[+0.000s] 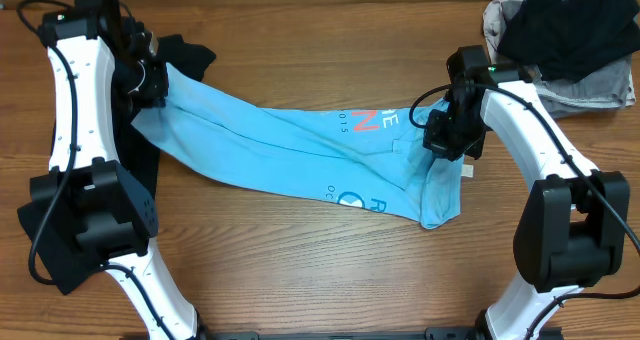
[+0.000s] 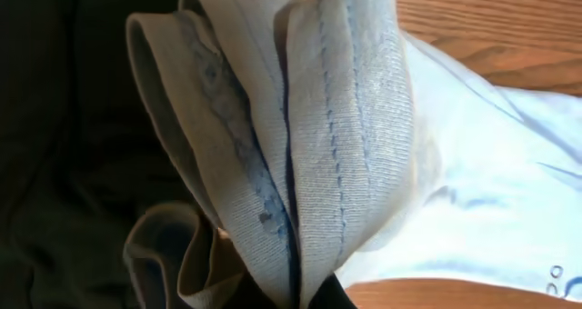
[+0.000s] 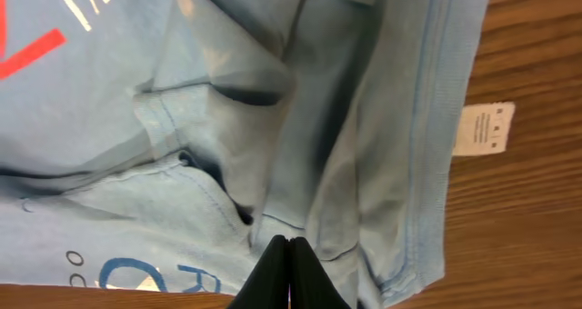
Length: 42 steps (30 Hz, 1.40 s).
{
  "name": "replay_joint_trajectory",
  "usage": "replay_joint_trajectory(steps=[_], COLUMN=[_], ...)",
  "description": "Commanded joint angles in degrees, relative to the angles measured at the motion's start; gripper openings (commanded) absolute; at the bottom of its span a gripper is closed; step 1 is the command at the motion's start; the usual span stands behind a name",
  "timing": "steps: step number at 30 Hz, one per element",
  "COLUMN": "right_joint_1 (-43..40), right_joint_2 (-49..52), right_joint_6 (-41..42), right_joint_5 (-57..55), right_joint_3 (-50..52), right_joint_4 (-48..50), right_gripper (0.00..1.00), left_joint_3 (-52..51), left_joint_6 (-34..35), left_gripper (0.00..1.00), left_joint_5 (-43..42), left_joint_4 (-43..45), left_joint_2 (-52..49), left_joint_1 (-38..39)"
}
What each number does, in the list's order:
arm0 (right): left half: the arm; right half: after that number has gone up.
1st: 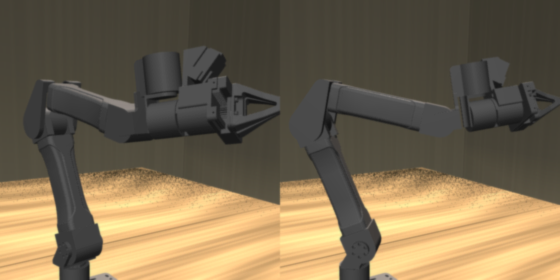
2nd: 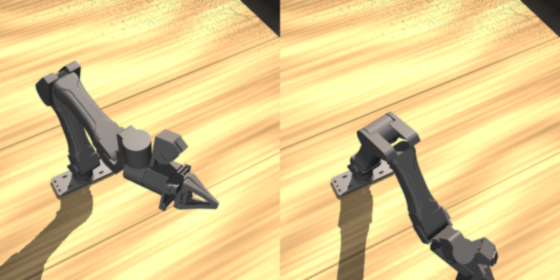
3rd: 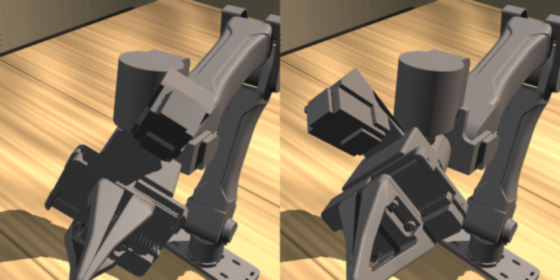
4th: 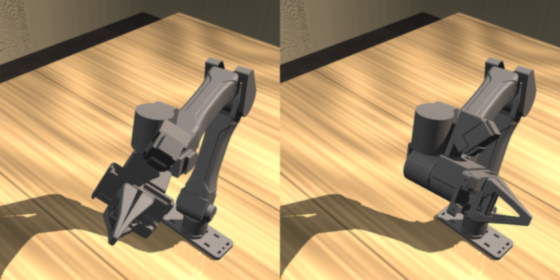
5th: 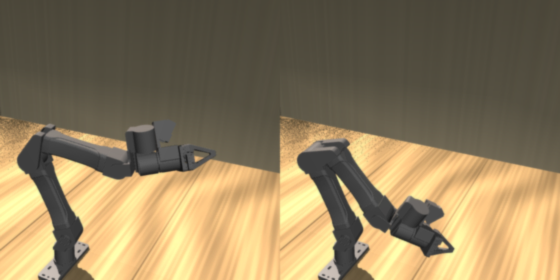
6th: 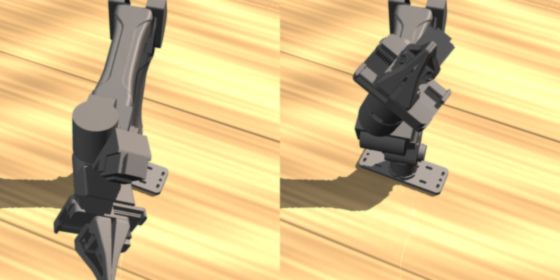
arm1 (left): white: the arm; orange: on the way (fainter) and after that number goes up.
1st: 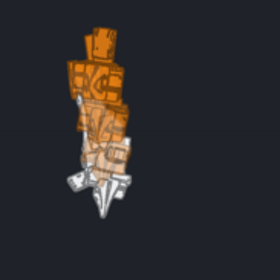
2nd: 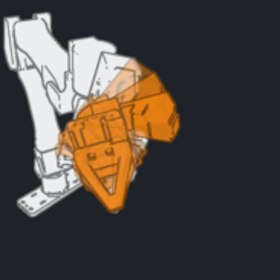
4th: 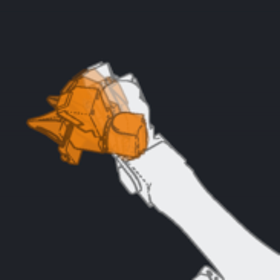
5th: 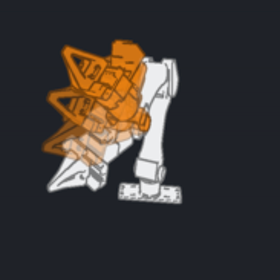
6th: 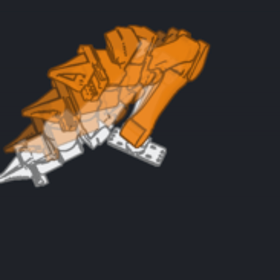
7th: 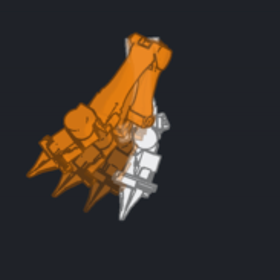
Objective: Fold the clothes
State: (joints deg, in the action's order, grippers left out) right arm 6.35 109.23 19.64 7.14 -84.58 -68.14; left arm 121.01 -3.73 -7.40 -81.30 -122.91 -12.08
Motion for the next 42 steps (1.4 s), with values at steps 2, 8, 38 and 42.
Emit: replay_joint_trajectory(steps=[2,8,38,42], right_joint_1=[-0.42,-0.42,-10.23,-10.23], right_joint_2=[-1.44,-1.79,-15.8,-15.8], right_joint_6=[0.13,-1.42,-6.43,-6.43], right_joint_5=[0.72,1.99,3.41,3.43], right_joint_3=[0.2,-0.31,-3.63,-3.63], right_joint_4=[0.42,0.31,-2.4,-2.03], right_gripper=[0.04,0.04,0.15,0.16], left_joint_3=[0.55,0.52,-0.17,-0.17], left_joint_6=[-2.73,-2.71,2.67,3.21], left_gripper=[0.04,0.04,0.09,0.09], left_joint_5=[-1.46,-1.53,-1.46,-1.75], left_joint_4=[-0.72,-0.72,2.45,2.45], left_joint_2=[0.02,-0.11,-3.45,-3.48], left_joint_1=[2.16,7.96,32.68,32.92])
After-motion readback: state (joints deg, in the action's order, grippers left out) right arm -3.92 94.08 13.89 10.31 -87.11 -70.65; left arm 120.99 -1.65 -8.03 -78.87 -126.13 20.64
